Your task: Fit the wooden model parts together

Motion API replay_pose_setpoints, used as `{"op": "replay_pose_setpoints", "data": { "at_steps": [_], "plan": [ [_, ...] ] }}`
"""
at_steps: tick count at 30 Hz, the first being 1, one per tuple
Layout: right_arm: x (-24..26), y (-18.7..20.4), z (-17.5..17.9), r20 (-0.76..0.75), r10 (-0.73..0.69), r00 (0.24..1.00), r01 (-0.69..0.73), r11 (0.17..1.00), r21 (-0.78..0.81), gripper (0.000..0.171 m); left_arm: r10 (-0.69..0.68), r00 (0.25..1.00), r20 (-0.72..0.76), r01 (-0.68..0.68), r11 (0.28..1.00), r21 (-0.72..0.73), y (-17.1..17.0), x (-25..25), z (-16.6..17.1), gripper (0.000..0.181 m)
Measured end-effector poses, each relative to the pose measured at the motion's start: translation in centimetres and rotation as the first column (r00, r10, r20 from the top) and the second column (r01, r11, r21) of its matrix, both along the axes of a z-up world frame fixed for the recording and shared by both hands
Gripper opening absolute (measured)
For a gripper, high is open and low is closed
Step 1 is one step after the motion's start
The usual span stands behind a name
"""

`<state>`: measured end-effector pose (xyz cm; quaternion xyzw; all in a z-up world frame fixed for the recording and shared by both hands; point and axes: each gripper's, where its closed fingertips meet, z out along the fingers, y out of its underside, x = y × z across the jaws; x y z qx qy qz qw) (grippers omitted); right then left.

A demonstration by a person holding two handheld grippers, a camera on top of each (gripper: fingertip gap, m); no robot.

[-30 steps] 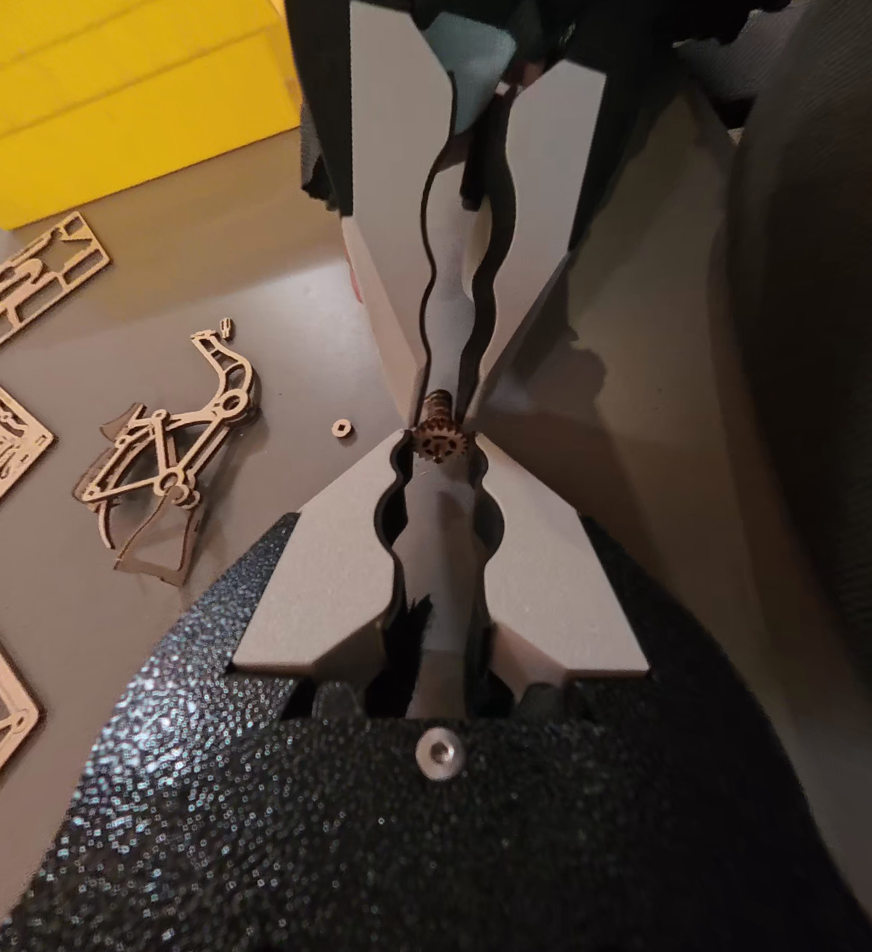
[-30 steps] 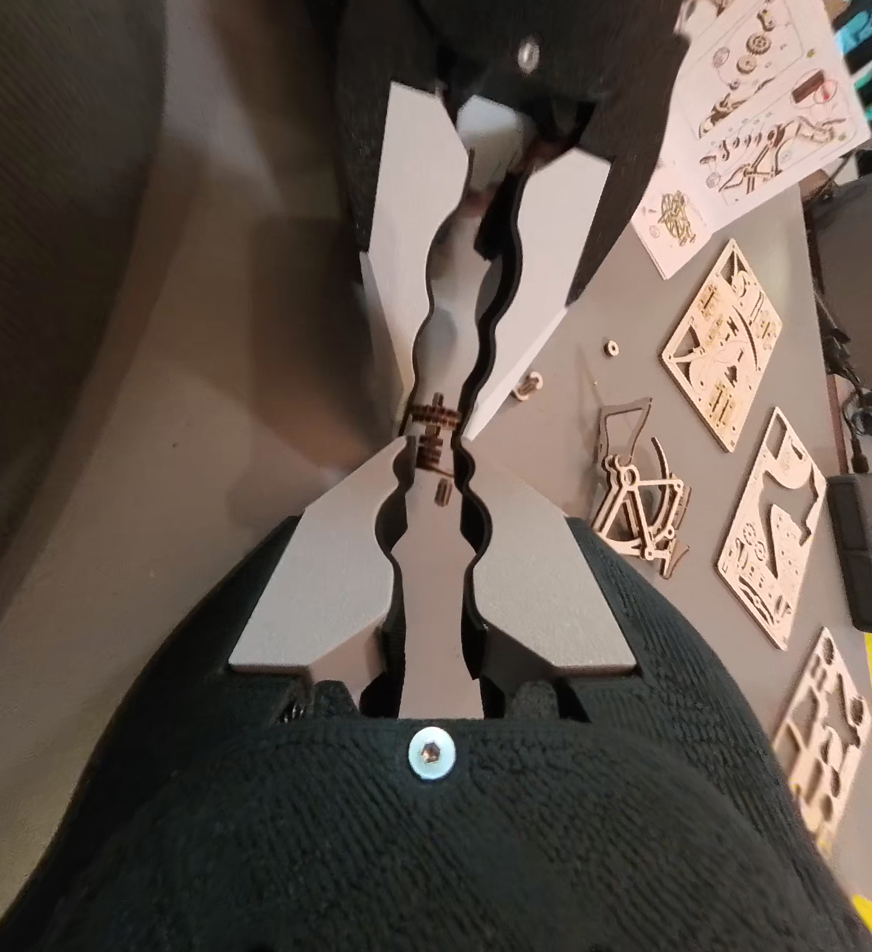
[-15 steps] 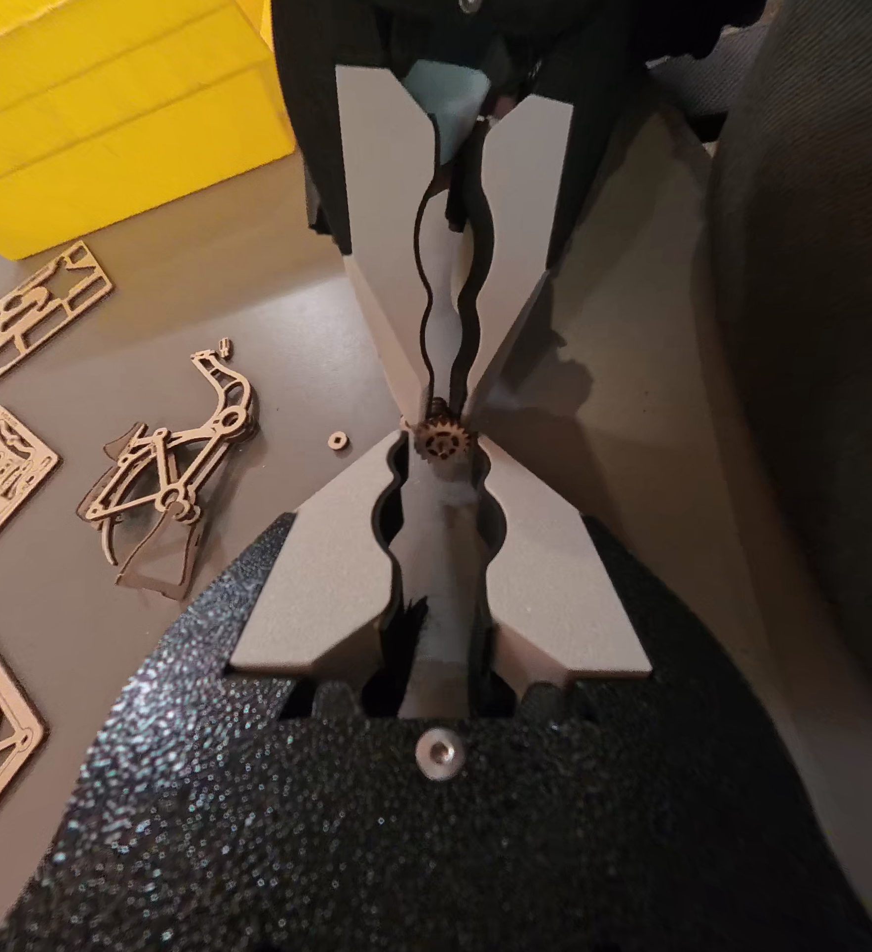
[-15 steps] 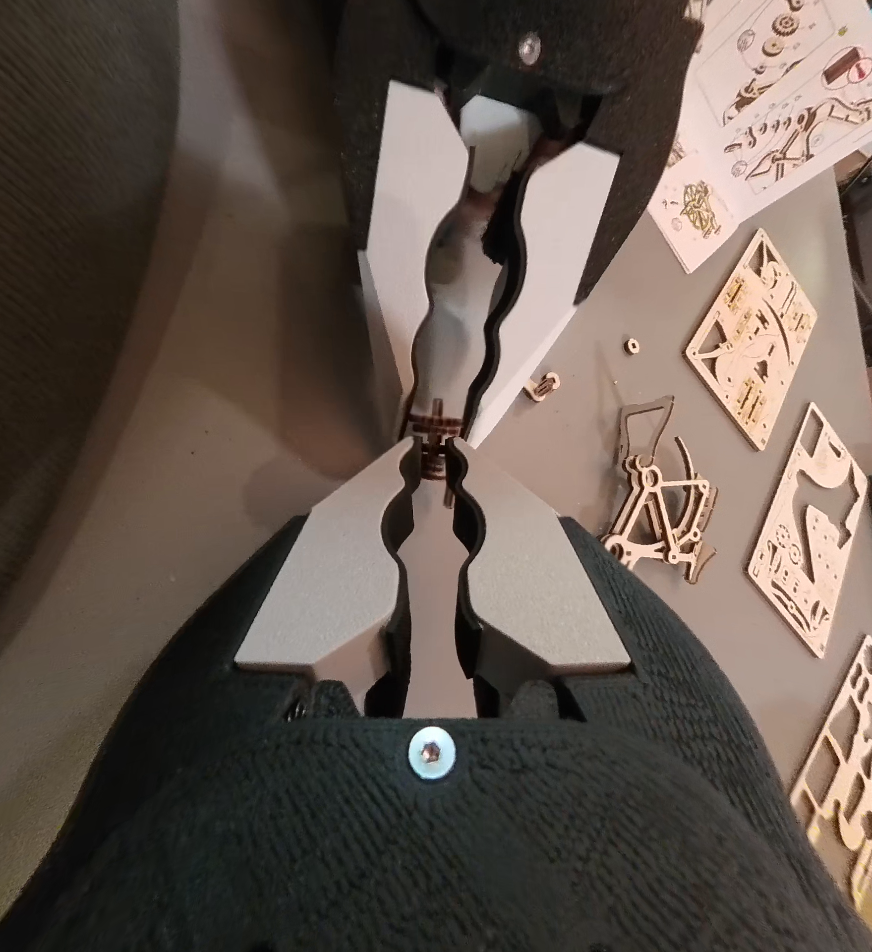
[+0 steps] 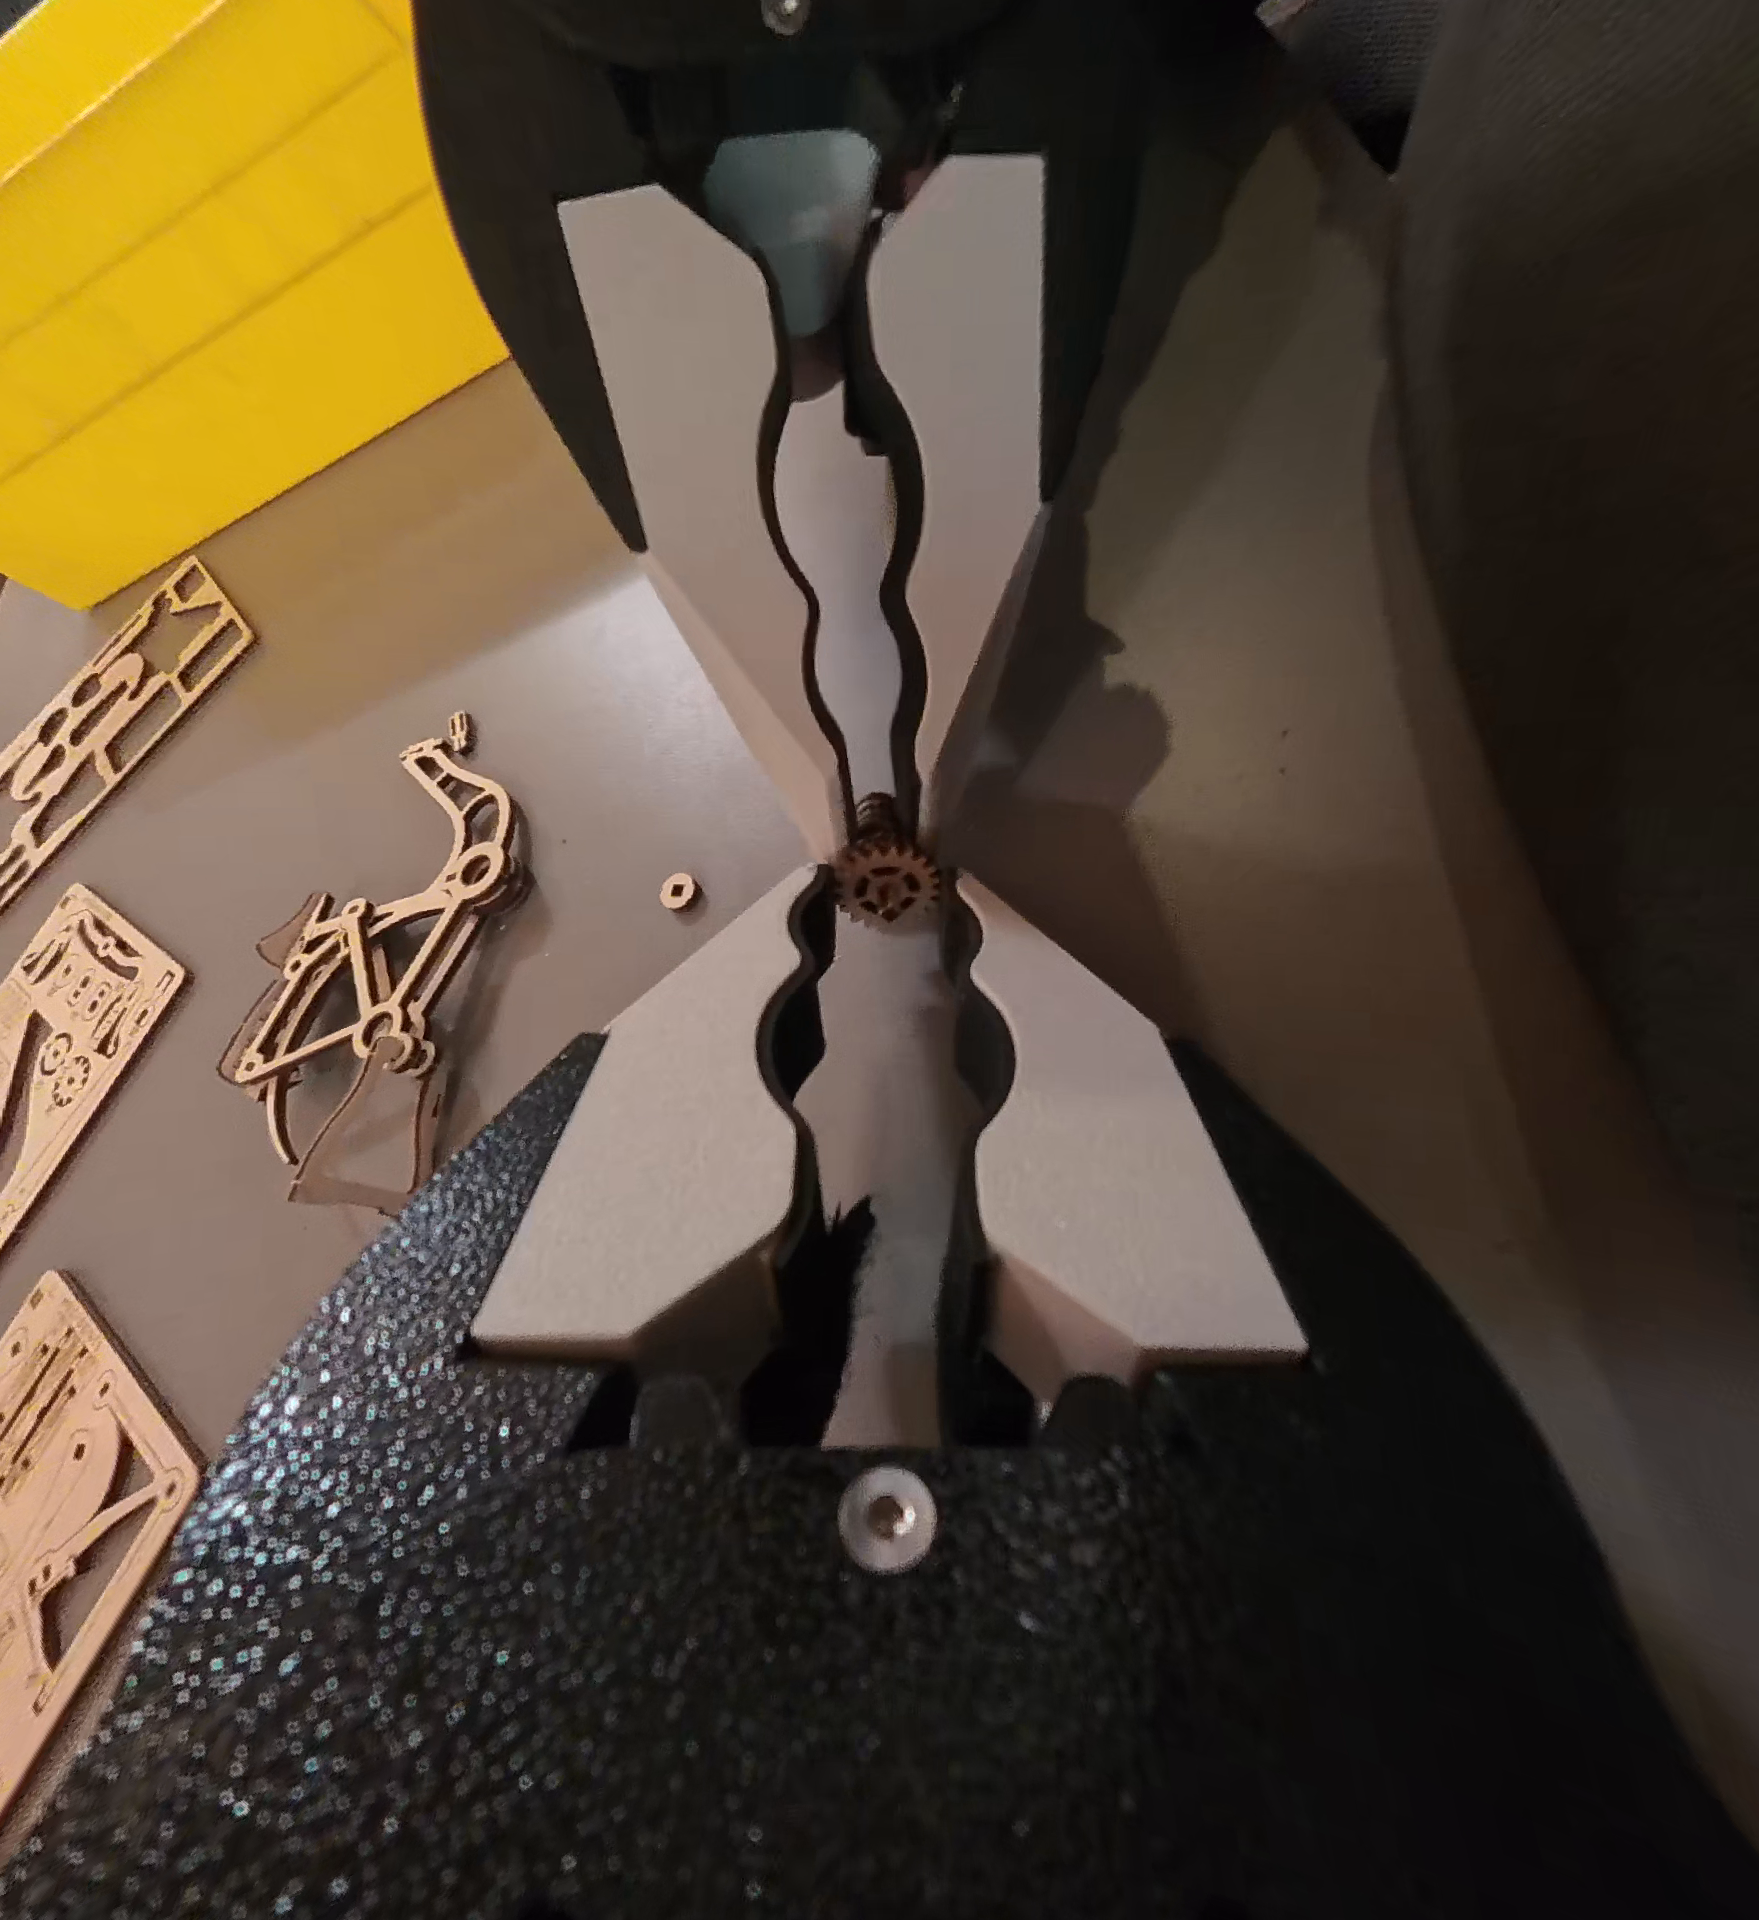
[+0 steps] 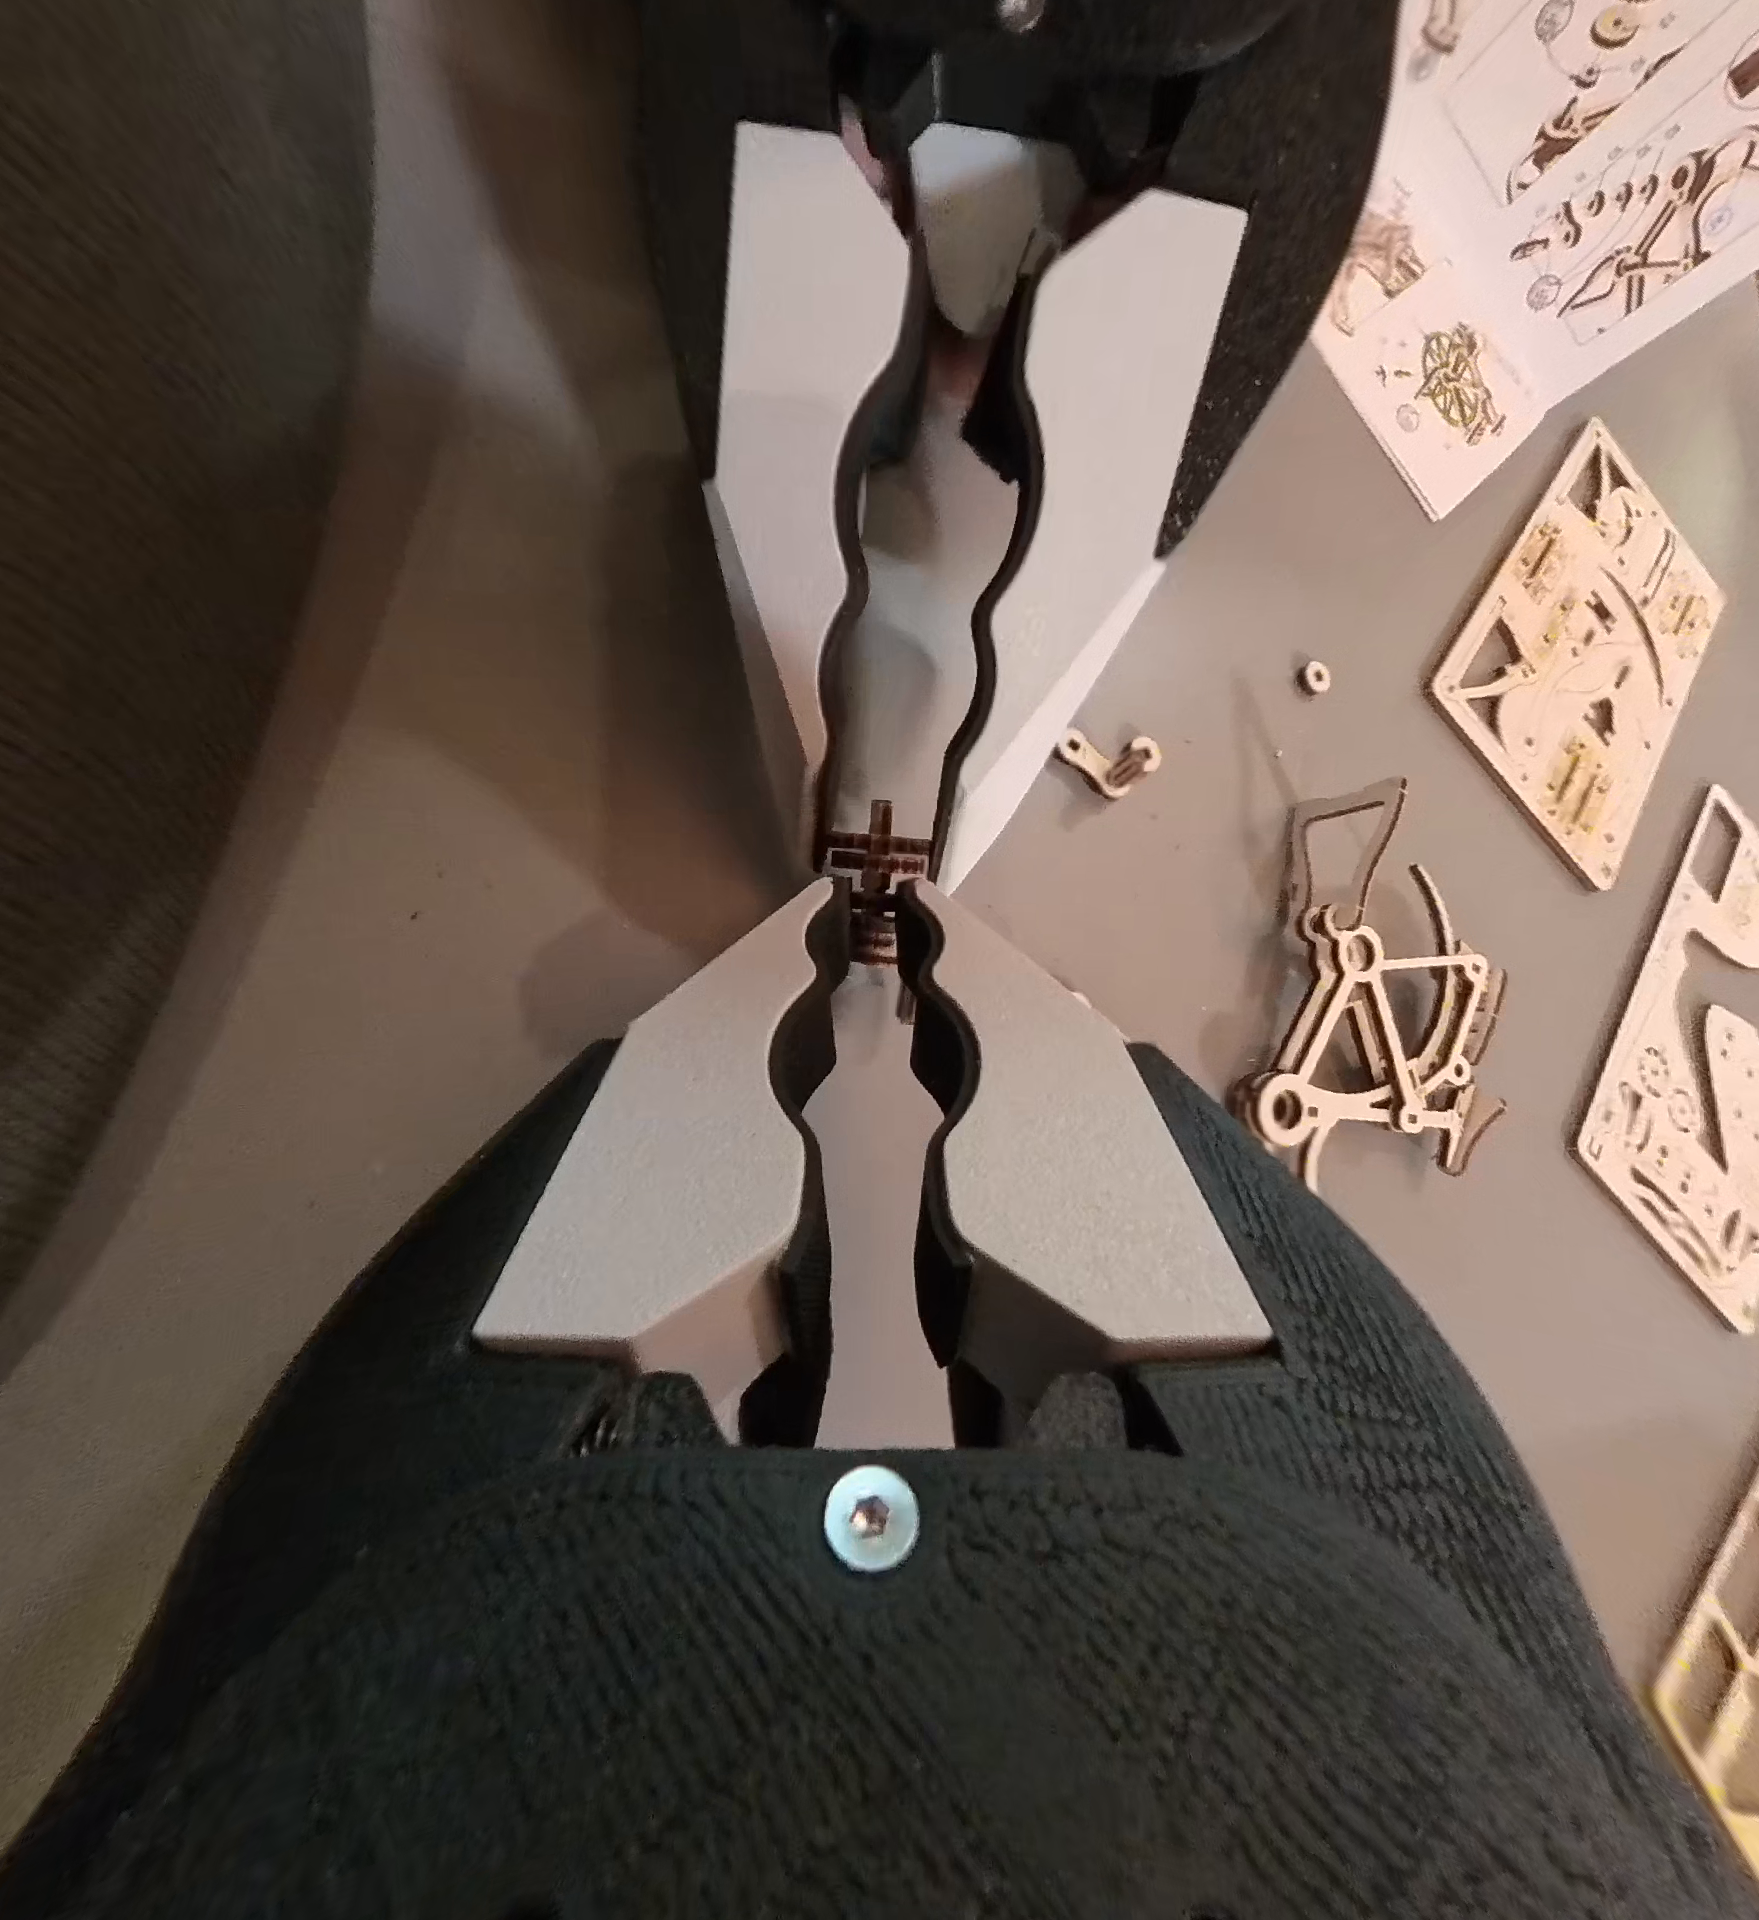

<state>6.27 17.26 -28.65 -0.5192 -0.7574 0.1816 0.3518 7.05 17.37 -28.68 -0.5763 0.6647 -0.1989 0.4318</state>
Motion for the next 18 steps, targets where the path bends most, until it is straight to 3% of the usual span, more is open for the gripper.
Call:
{"op": "replay_pose_setpoints", "data": {
  "at_steps": [18],
  "plan": [
    [-0.8, -2.0, 0.2, -0.037, 0.027, 0.999, -0.031, 0.991, -0.128, 0.007, -0.07, 0.995, 0.072, 0.081, 0.982, -0.168, -2.0, -1.1, 0.4, 0.017]
  ]
}}
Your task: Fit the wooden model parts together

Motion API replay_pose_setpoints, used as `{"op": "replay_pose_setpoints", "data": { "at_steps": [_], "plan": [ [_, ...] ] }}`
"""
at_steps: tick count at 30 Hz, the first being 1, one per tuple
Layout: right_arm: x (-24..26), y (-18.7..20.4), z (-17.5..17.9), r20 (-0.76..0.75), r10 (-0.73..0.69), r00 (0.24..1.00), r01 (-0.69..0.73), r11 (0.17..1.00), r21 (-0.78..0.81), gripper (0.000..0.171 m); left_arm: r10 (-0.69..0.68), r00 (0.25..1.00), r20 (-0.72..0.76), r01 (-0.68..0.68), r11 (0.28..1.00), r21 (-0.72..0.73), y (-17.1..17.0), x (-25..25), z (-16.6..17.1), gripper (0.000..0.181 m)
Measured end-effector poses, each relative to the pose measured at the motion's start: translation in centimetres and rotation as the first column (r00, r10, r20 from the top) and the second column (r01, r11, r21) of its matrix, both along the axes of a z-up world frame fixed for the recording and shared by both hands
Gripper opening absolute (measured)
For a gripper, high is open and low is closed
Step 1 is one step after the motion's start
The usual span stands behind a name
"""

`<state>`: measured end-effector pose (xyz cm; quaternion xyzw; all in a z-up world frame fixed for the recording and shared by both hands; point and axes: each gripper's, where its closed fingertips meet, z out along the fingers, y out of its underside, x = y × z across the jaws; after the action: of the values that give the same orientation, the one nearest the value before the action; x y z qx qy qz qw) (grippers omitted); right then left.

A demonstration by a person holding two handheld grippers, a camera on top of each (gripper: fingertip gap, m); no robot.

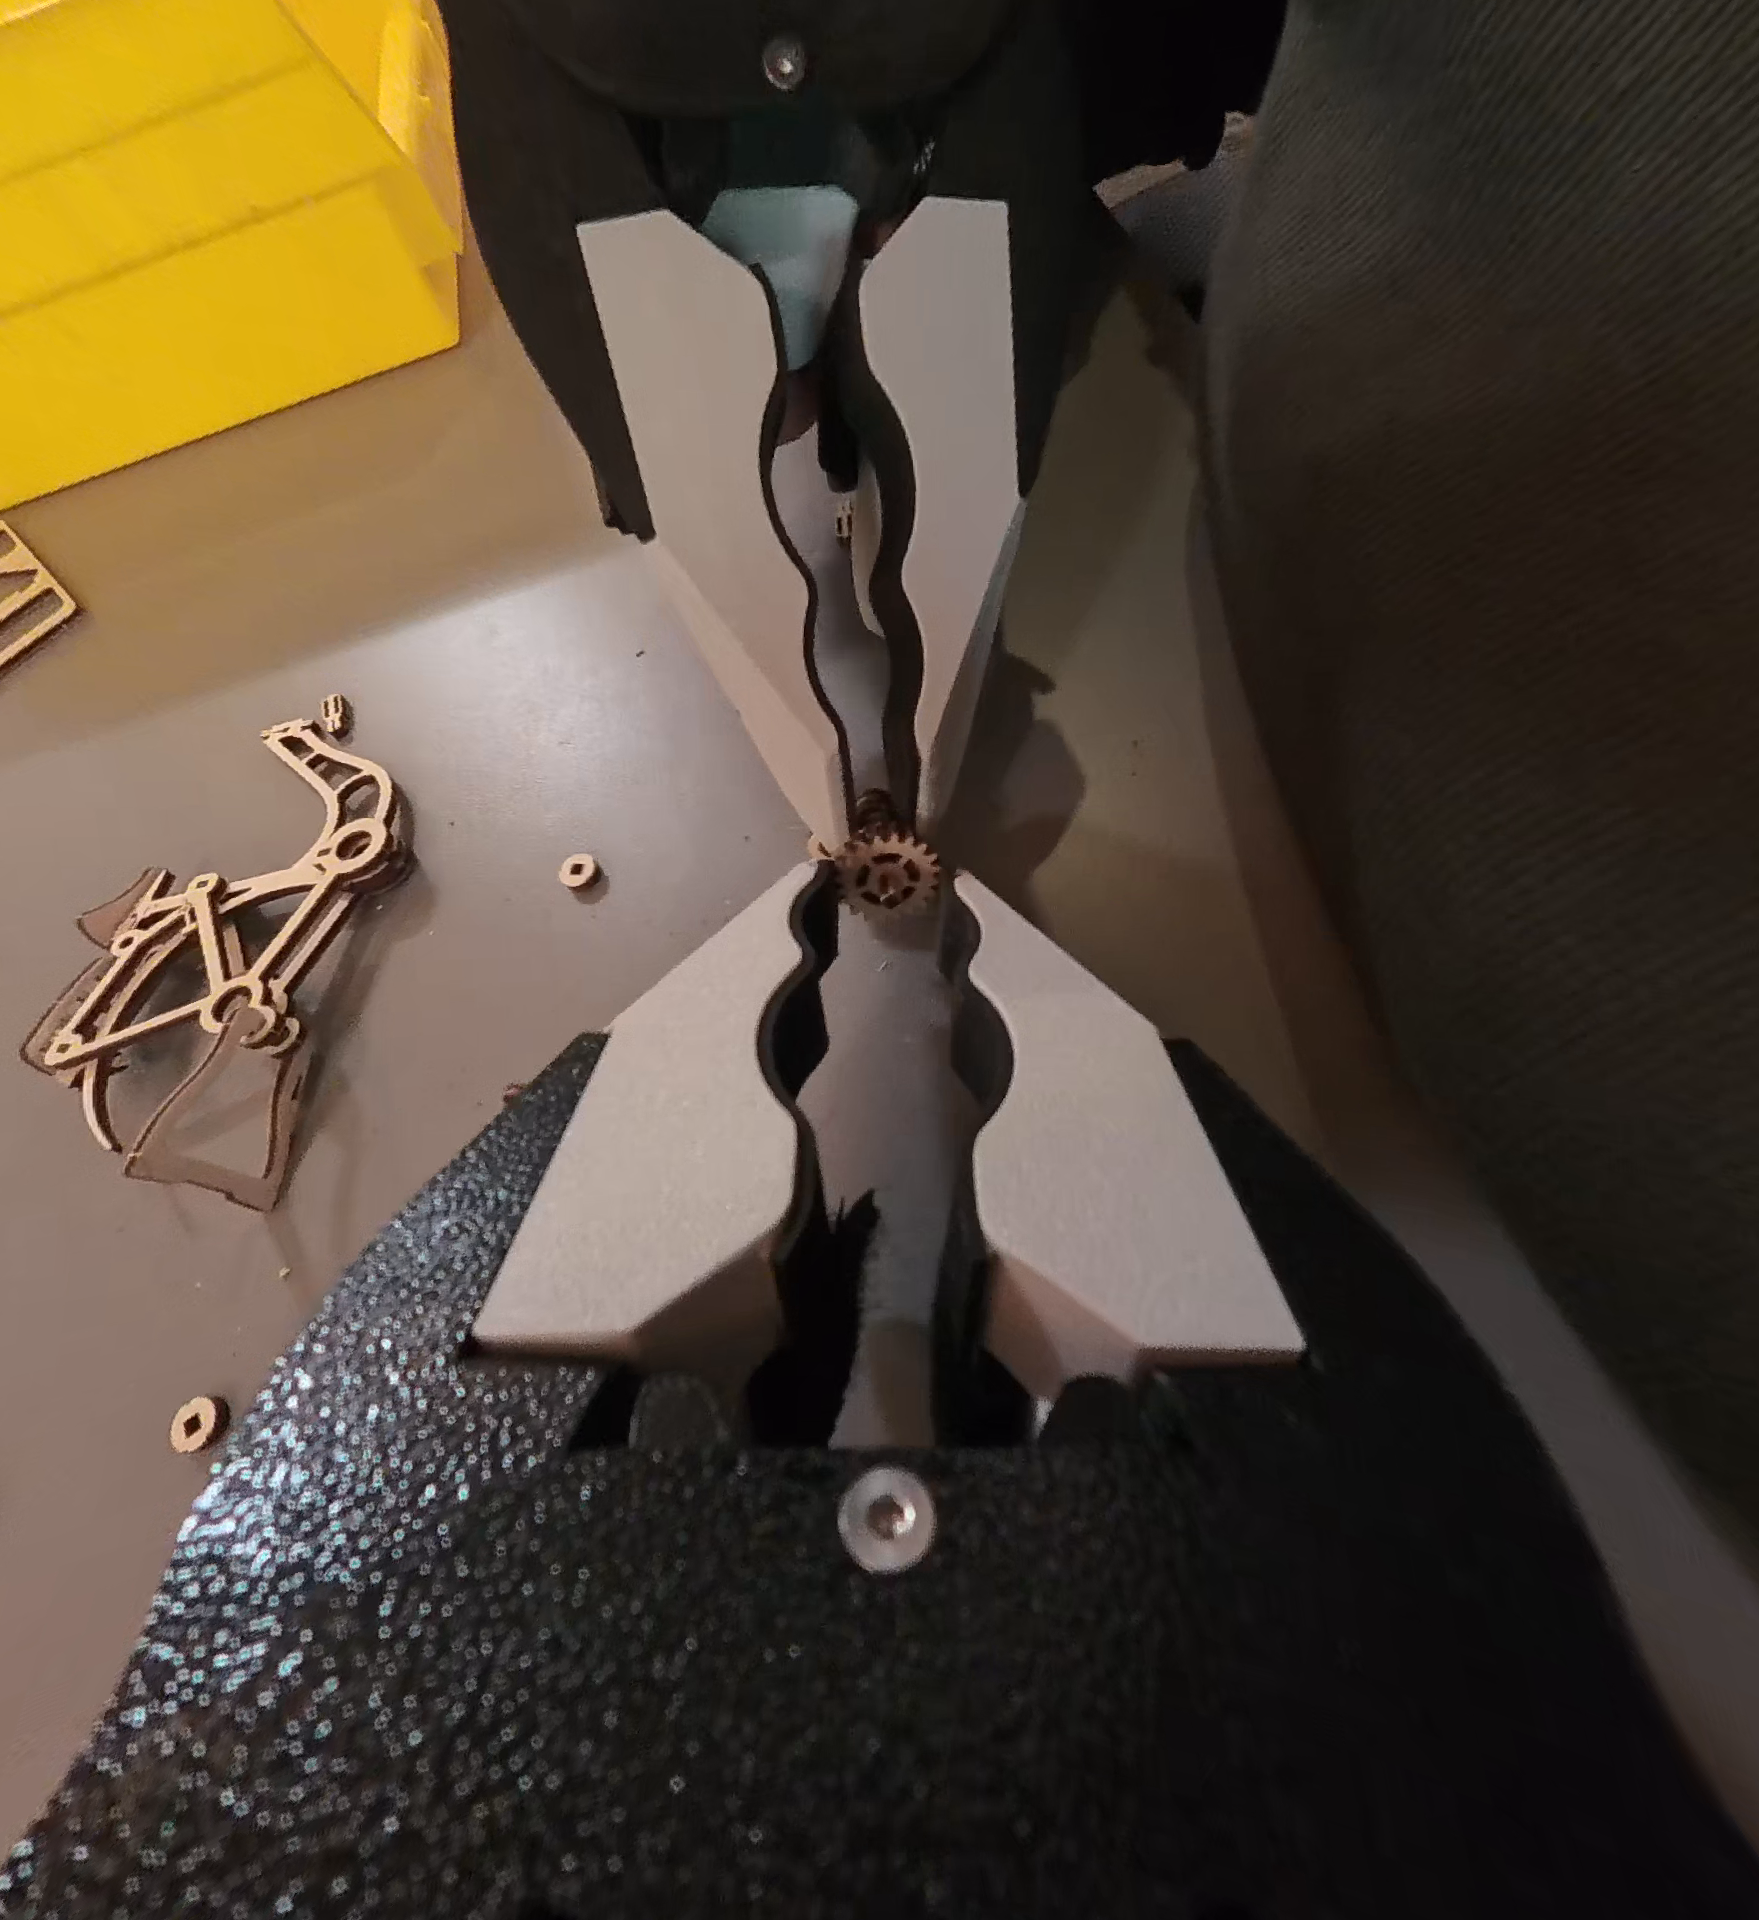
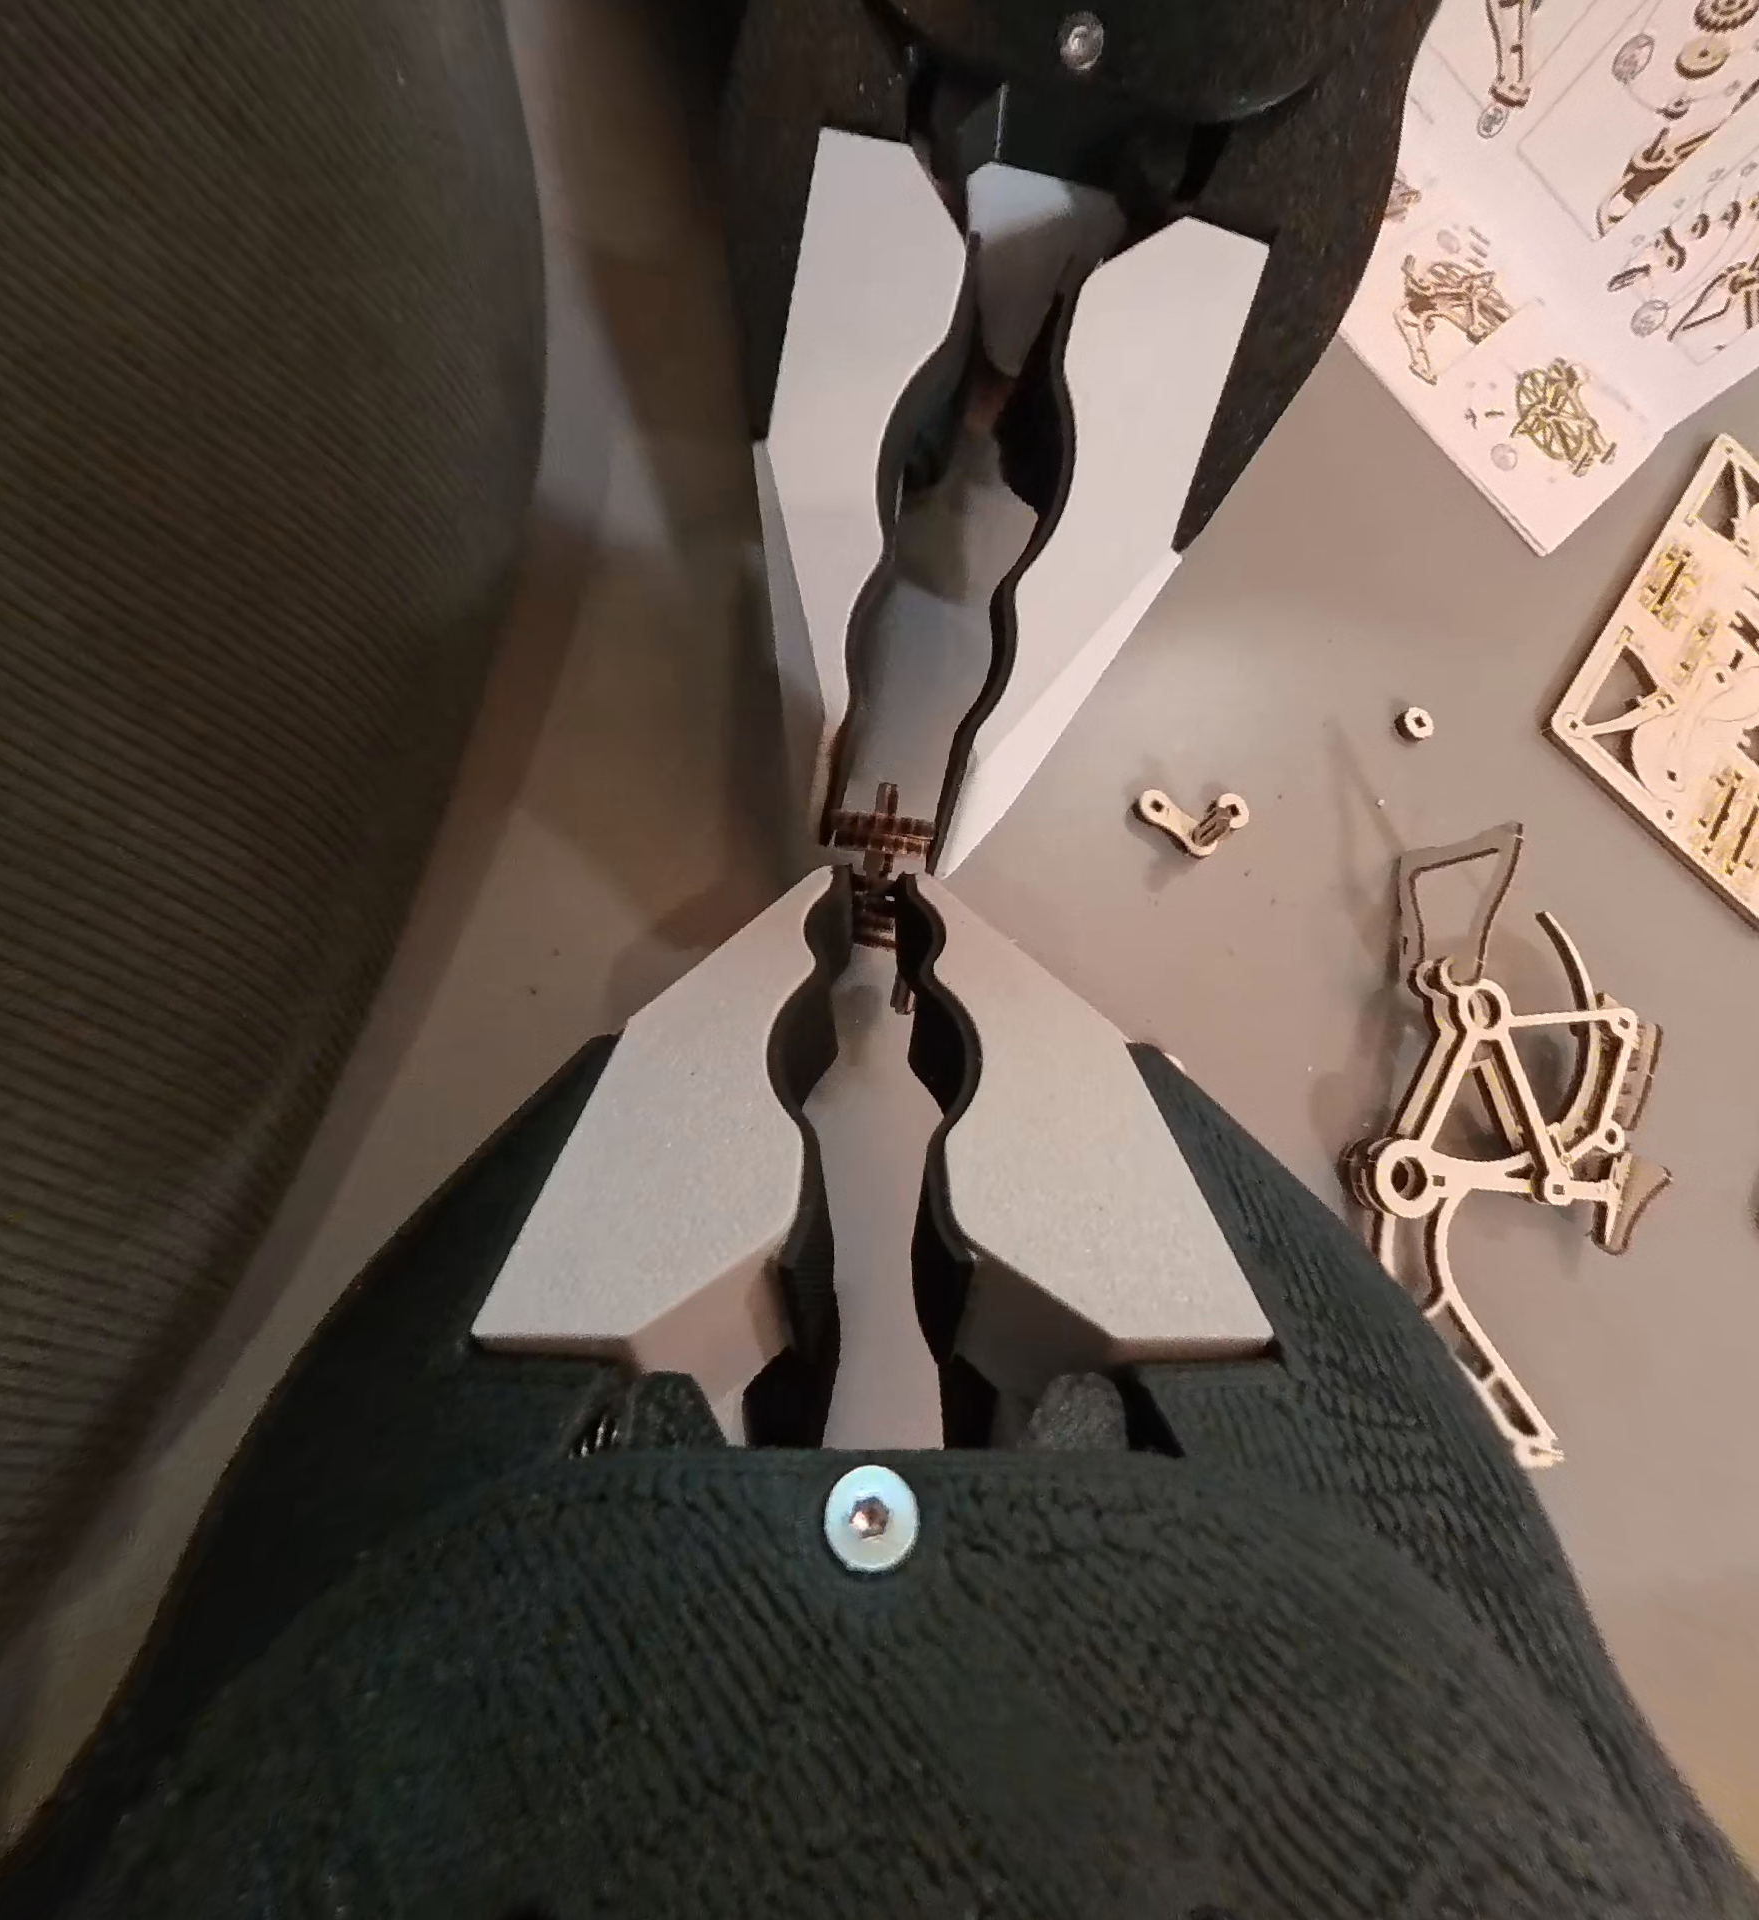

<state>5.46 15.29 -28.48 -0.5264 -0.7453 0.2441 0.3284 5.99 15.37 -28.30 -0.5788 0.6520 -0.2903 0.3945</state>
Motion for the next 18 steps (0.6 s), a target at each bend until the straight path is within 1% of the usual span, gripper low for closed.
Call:
{"op": "replay_pose_setpoints", "data": {
  "at_steps": [4, 5, 6, 7, 8, 9, 11, 12, 18],
  "plan": [
    [-0.2, -0.1, 0.1, -0.007, 0.003, 1.0, -0.003, 1.0, -0.012, 0.007, -0.011, 1.0, 0.022, 0.013, 0.999, -0.047, -0.1, -0.2, 0.4, 0.016],
    [0.5, 0.7, -0.5, 0.04, -0.017, 0.999, 0.015, 0.999, 0.033, 0.006, 0.013, 1.0, 0.016, -0.012, 0.999, -0.045, 0.5, -1.0, 0.5, 0.017],
    [1.7, 2.4, -1.3, 0.098, -0.069, 0.993, 0.06, 0.993, 0.097, 0.005, 0.089, 0.994, 0.055, -0.087, 0.995, -0.04, 2.3, -2.5, 1.3, 0.017],
    [2.3, 3.1, -1.4, 0.094, -0.104, 0.99, 0.099, 0.993, 0.058, 0.005, 0.168, 0.98, 0.105, -0.155, 0.981, -0.115, 3.8, -3.9, 2.1, 0.016],
    [2.2, 3.1, -1.4, 0.082, -0.118, 0.99, 0.117, 0.993, 0.017, 0.006, 0.215, 0.966, 0.141, -0.184, 0.961, -0.205, 4.5, -4.5, 2.4, 0.016],
    [1.9, 3.0, -1.3, 0.07, -0.108, 0.992, 0.106, 0.994, 0.04, 0.006, 0.213, 0.967, 0.137, -0.178, 0.957, -0.228, 4.6, -4.3, 2.2, 0.017],
    [1.3, 2.6, -1.3, 0.049, -0.082, 0.995, 0.08, 0.995, 0.055, 0.007, 0.168, 0.981, 0.092, -0.154, 0.978, -0.144, 4.1, -3.5, 1.5, 0.017],
    [1.4, 2.7, -1.2, 0.042, -0.087, 0.995, 0.085, 0.995, 0.049, 0.007, 0.156, 0.985, 0.078, -0.145, 0.982, -0.125, 3.8, -3.3, 1.3, 0.017],
    [1.5, 3.2, -1.0, 0.024, -0.09, 0.996, 0.088, 0.992, 0.087, 0.007, 0.196, 0.981, -0.001, -0.194, 0.968, -0.157, 4.4, -3.4, 0.0, 0.017]
  ]
}}
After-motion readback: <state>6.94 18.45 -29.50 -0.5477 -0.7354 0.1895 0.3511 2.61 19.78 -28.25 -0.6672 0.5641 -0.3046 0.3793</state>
